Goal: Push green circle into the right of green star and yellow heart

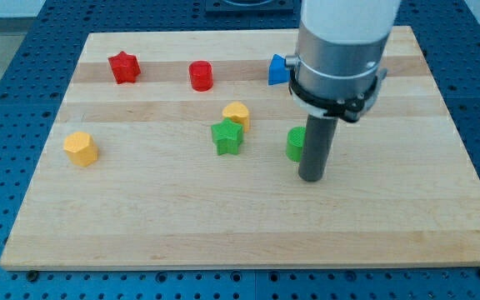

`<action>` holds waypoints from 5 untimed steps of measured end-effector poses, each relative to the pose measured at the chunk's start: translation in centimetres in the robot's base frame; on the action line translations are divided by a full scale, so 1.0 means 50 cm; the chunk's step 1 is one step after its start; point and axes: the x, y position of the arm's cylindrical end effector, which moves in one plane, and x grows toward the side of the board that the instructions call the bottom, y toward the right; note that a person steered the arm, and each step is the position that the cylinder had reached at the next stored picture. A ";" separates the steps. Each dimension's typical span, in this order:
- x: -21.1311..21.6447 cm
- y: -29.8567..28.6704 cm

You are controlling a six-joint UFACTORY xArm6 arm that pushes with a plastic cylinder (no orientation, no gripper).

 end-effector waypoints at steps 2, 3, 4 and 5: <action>-0.052 0.000; -0.090 -0.001; -0.089 0.069; -0.110 0.153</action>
